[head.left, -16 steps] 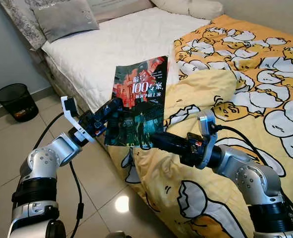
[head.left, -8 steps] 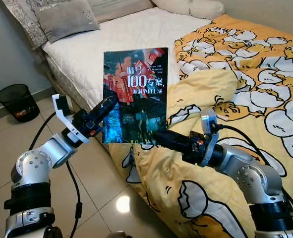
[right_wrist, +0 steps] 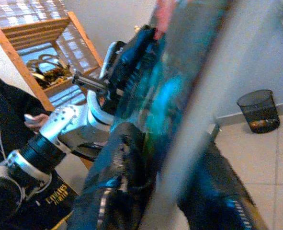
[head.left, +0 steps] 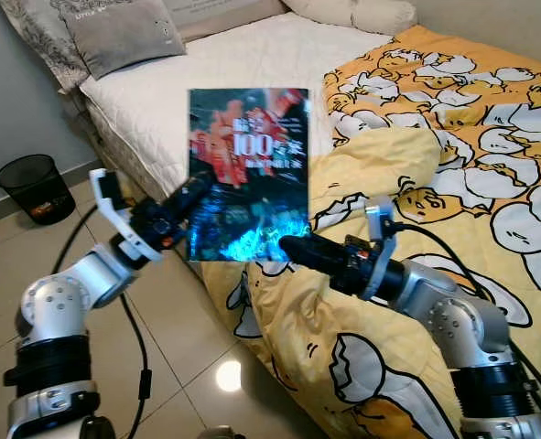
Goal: Clean up the room
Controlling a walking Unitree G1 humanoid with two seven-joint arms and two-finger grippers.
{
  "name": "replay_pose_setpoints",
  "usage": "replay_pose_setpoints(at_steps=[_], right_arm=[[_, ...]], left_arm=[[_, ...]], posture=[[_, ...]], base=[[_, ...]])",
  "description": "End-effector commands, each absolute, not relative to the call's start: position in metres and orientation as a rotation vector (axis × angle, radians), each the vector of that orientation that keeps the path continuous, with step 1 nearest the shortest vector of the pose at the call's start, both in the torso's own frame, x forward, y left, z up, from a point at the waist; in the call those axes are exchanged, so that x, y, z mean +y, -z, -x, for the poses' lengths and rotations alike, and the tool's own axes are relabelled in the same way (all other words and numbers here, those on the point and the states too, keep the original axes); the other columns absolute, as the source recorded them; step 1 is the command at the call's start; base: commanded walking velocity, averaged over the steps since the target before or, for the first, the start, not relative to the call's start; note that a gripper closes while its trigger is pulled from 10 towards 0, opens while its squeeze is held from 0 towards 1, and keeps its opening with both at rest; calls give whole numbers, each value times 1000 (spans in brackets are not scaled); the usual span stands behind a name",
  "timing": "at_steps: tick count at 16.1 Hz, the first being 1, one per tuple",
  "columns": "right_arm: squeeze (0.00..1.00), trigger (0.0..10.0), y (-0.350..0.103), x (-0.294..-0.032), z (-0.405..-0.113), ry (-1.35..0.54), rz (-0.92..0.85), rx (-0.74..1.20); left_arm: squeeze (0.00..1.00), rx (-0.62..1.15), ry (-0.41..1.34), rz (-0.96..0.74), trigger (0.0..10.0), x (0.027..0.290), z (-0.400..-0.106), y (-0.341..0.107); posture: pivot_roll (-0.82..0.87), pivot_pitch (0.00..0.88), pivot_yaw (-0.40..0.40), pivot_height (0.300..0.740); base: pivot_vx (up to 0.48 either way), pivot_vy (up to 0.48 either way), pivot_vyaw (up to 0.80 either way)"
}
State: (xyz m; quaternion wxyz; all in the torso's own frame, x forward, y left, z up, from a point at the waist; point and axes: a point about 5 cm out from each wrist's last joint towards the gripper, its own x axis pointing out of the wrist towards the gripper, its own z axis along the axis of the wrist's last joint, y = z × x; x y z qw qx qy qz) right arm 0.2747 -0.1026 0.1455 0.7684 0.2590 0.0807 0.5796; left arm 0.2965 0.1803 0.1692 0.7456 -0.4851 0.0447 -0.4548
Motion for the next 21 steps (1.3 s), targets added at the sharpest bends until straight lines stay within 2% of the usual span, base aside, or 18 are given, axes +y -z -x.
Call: replay_pose_setpoints(at_steps=[1,3,4,6,13,14,15,16,17,21], right_arm=[[0,10000,-157,-93,-276,-1300,-547,133],[0,10000,-160,-88,-273,-1331,-560,119],[0,9647,-159,-88,-272,-1332,-566,122],[0,0,-157,-90,-272,-1325,-584,128],[0,0,-155,-88,-277,-1278,-599,134],[0,0,-156,-90,-278,-1261,-600,127],[0,0,-157,-92,-279,-1247,-599,123],[0,0,-157,-94,-279,-1228,-601,120],[0,0,-156,-98,-279,-1204,-606,117],[0,0,-155,-108,-280,-1131,-628,92]], left_arm=[[0,78,1049,1040,0,173,-299,-182],[0,84,1048,1042,0,172,-299,-180],[0,85,1046,1042,0,172,-299,-179],[0,85,1042,1040,0,174,-299,-179],[0,86,1024,1014,0,176,-301,-178],[0,94,1012,989,667,177,-301,-177],[0,96,992,962,10000,178,-301,-176],[0,92,975,943,10000,179,-301,-175],[1000,83,970,949,10000,181,-300,-175],[1000,62,928,945,10000,189,-300,-172]], posture=[[-17,0,110,740],[-27,0,113,740],[-25,0,111,740],[-19,0,108,740],[-18,0,112,740],[-21,0,115,740],[-24,0,116,740],[-26,0,117,740],[-30,0,120,740],[-35,0,127,740]], base=[[0,0,0],[0,0,0],[0,0,0],[0,0,0],[0,0,0],[0,0,0],[0,0,0],[0,0,0],[0,0,0],[0,0,0]])
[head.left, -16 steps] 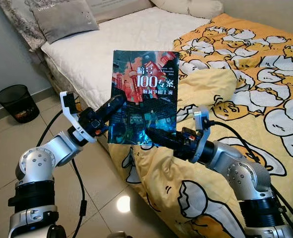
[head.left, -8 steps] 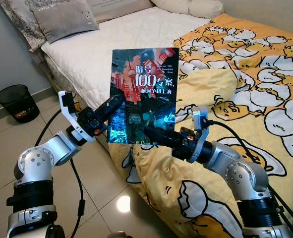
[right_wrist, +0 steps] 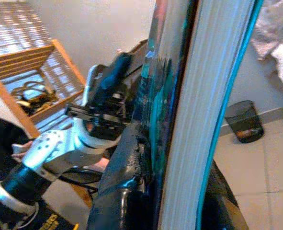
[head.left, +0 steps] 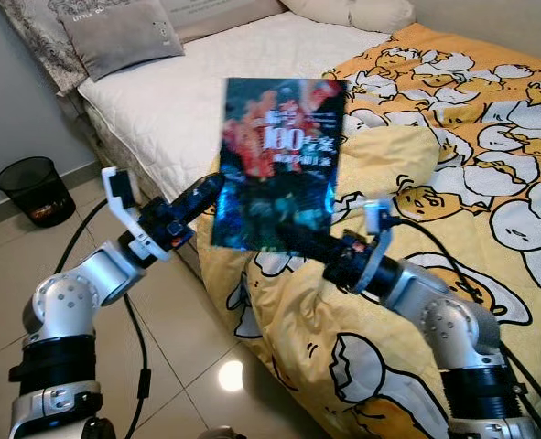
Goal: Clean up the room
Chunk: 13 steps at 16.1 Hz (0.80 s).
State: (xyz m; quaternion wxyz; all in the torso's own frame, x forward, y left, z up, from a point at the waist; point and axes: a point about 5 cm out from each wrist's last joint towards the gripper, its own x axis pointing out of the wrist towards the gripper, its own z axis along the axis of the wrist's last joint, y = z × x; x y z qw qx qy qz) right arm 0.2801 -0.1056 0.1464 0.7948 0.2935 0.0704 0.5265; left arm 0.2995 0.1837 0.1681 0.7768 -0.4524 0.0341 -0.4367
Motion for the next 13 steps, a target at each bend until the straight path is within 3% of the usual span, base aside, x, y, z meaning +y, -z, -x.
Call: replay_pose_setpoints(at_steps=[1,7,10,11,12,13], right_arm=[[0,0,-155,-109,-281,-1117,-630,91],[0,0,-146,-146,-295,-823,-684,79],[0,0,-140,-169,-300,-584,-588,52],[0,5647,-138,-171,-299,-538,-523,62],[0,9333,-136,-171,-300,-513,-492,70],[0,10000,-131,-167,-300,-456,-426,80]], left_arm=[[1000,57,915,942,10000,190,-300,-172],[1000,15,741,836,10000,209,-303,-164],[1000,67,700,649,10000,207,-296,-158],[1000,83,696,565,10000,198,-296,-157],[1000,88,690,534,10000,194,-297,-157],[1000,92,630,442,10000,185,-302,-154]], posture=[[-35,0,127,740],[-25,0,117,740],[-52,0,129,740],[-53,0,126,740],[-50,0,117,740],[-40,0,105,740]], base=[[0,0,0],[0,0,0],[0,0,0],[0,0,0],[0,0,0],[0,0,0]])
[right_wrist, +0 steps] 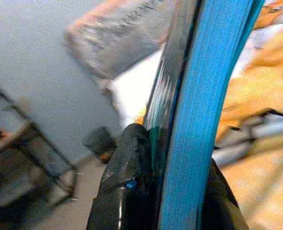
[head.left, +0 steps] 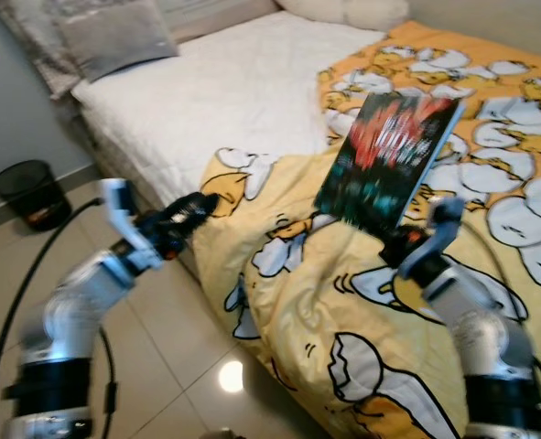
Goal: Clean up the room
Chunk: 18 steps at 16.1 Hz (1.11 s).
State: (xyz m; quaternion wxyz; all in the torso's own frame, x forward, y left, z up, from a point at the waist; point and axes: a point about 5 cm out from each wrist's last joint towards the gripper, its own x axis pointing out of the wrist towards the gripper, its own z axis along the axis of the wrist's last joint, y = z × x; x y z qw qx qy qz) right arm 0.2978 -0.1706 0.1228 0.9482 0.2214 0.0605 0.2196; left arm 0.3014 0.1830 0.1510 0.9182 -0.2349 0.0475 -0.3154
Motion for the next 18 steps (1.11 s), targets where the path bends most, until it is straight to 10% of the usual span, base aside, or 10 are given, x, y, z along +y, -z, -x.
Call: replay_pose_setpoints(at_steps=[1,18], right_arm=[[0,10000,-128,-164,-300,-398,-364,72],[0,10000,-118,-167,-305,39,-332,17]], left_arm=[[1000,99,558,348,10000,181,-306,-149],[1000,36,345,147,10000,164,-292,-139]], posture=[[-35,0,102,740],[24,0,16,740]], base=[[0,0,0],[0,0,0]])
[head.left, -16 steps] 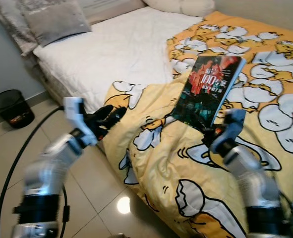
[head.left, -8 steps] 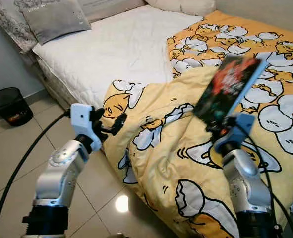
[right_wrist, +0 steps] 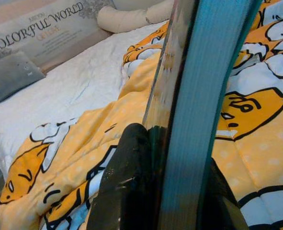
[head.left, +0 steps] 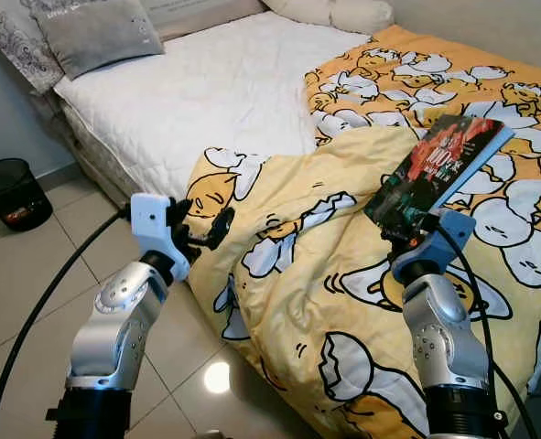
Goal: Clean up the room
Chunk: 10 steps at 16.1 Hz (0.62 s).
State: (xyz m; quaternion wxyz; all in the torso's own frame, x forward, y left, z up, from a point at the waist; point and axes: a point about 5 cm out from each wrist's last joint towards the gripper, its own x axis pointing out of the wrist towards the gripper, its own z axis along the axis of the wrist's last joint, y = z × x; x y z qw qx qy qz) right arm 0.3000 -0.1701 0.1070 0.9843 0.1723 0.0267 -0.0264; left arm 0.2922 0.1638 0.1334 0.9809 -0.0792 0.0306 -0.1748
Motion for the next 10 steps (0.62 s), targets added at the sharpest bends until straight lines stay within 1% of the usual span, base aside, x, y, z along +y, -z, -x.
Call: replay_pose_setpoints(at_steps=[1,3,8,10], right_arm=[[0,10000,-119,-165,-305,40,-330,0],[0,10000,-122,-164,-304,44,-346,-29],[0,10000,-118,-163,-301,98,-315,-14],[0,10000,-117,-164,-298,116,-329,-10]], left_arm=[[1000,33,343,148,10000,164,-292,-139],[1000,31,342,145,10000,165,-292,-140],[1000,38,349,134,10000,163,-292,-139],[1000,42,363,135,10000,161,-294,-139]], posture=[[27,0,15,740],[26,0,18,740],[15,0,36,740],[6,0,50,740]], base=[[0,0,0],[0,0,0],[0,0,0],[0,0,0]])
